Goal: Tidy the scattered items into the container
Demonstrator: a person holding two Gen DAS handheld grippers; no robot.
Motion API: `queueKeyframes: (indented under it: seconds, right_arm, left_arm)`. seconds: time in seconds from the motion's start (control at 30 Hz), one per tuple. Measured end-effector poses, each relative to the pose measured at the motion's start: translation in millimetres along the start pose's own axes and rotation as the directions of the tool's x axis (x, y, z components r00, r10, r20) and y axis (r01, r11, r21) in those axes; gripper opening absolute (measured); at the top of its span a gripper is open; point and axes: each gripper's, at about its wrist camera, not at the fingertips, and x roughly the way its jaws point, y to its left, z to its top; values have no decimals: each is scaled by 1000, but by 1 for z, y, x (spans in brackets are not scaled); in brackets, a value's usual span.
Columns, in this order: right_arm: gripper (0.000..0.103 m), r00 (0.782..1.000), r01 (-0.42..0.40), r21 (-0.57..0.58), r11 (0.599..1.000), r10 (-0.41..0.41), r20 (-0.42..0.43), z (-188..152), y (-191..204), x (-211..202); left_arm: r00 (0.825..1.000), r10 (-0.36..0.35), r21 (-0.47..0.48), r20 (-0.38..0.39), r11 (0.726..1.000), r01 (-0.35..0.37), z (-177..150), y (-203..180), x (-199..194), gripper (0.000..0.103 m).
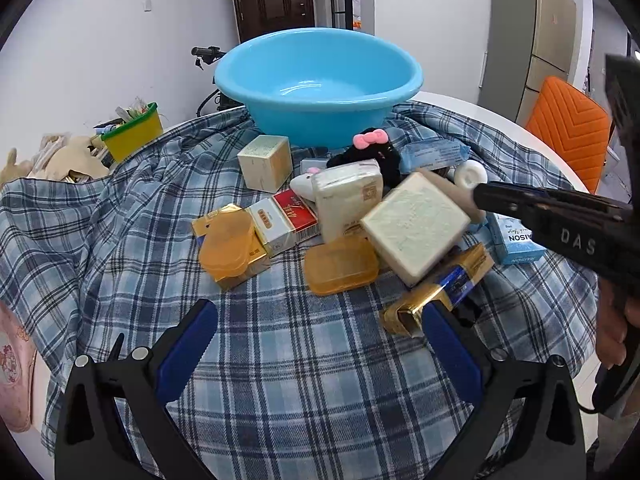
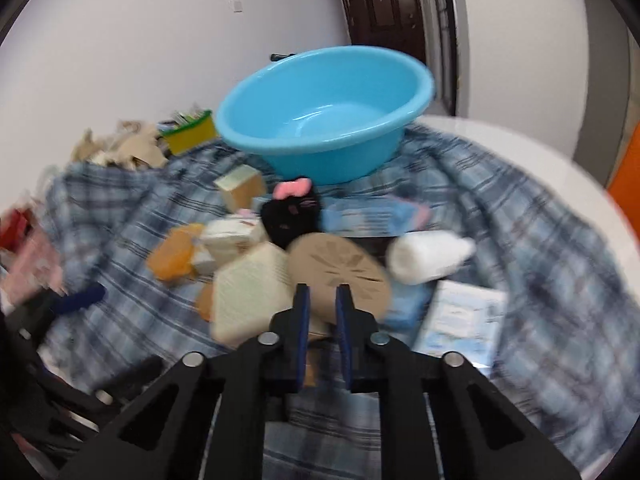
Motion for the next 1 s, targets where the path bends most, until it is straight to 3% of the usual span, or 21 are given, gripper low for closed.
queueKeyframes:
  seconds: [0.2,0.27,0.3,0.33,0.4,0.6,0.8,0.97,1.0]
  right_arm:
    - [8,998,-45,50,998,47,-39,-8,-19,5]
    - [18,996,-59,84,995,64,-59,-10,-25,11]
    - [34,995,-66,106,992,74,-66,-11,-28,14]
    - [60,994,-73,123,990,82,-69,-11,-30,17]
    - [75,994,-96,160,982,103,-40,-11,-34,20]
    - [77,991,-116,228,967,127,-38,0,-43,39]
    - [79,972,-189,274,943,220,-86,2,-42,65]
    - [66,987,-144,165,976,154,-51,0,-28,55]
    - [58,990,-124,142,982,132,-45,0,-26,51]
  left_arm:
    - [1000,-2,26,7,1000,2,4,-7,1,103]
    - [1000,-2,27,4,1000,2,4,-7,3,103]
    - [1000,-3,26,2,1000,3,4,-6,4,103]
    - [1000,-3,26,-1,1000,3,4,-6,4,103]
    - [1000,-1,26,-2,1000,1,4,-6,5,103]
    - [1000,5,26,-5,1000,-5,4,-4,6,103]
    - [1000,5,34,-23,999,-4,5,-4,12,103]
    - [999,7,52,-35,999,-5,7,-10,21,103]
    - [999,7,55,-35,998,-5,8,-11,22,103]
